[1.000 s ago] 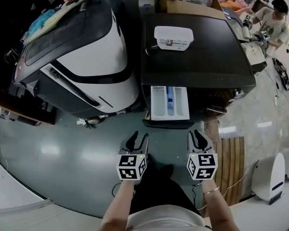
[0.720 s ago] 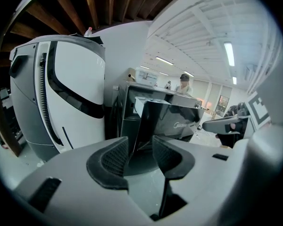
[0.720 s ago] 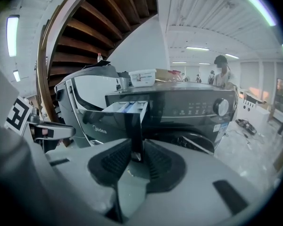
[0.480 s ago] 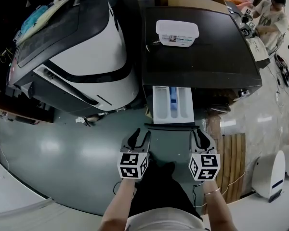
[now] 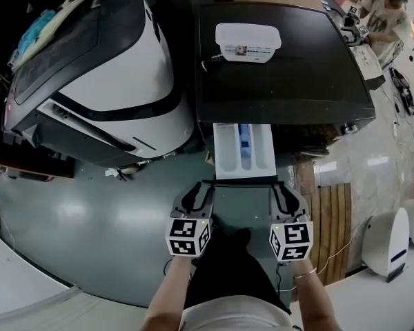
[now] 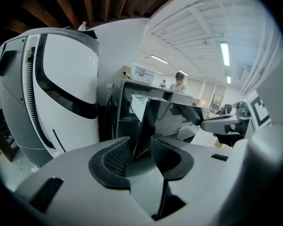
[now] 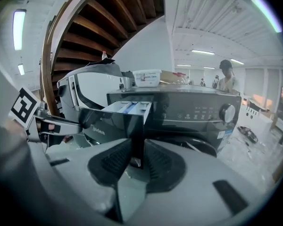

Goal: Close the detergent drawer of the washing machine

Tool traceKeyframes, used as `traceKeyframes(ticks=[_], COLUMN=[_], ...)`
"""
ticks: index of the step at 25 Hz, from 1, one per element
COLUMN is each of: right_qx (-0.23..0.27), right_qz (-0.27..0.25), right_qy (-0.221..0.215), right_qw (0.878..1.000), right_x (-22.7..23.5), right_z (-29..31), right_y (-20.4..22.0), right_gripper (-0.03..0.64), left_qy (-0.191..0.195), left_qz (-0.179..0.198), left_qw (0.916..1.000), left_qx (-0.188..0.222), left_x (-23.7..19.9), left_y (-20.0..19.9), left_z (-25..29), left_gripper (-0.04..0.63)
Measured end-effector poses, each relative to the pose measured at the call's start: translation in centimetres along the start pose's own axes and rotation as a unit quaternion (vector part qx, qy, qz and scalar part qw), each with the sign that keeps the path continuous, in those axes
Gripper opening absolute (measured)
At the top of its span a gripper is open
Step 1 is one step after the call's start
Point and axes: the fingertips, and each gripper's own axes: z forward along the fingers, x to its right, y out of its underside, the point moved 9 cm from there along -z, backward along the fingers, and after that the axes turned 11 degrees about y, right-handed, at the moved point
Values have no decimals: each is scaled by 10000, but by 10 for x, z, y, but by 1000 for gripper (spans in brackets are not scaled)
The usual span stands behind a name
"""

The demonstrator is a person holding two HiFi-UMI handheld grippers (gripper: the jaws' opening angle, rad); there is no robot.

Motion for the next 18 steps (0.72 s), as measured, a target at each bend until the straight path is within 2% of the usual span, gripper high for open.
traceKeyframes(ticks=[18], right_qx=[44], right_qz=[32], right_qy=[41], right_qw=[10000], right_x=[1], right_z=[17], right_y=[-13], right_gripper=[72], left_qy=[-19], left_qz=[-6], left_qw=[10000], left_qx=[71], left_x=[-4], left_y=[-13], left_z=[15], left_gripper=[77])
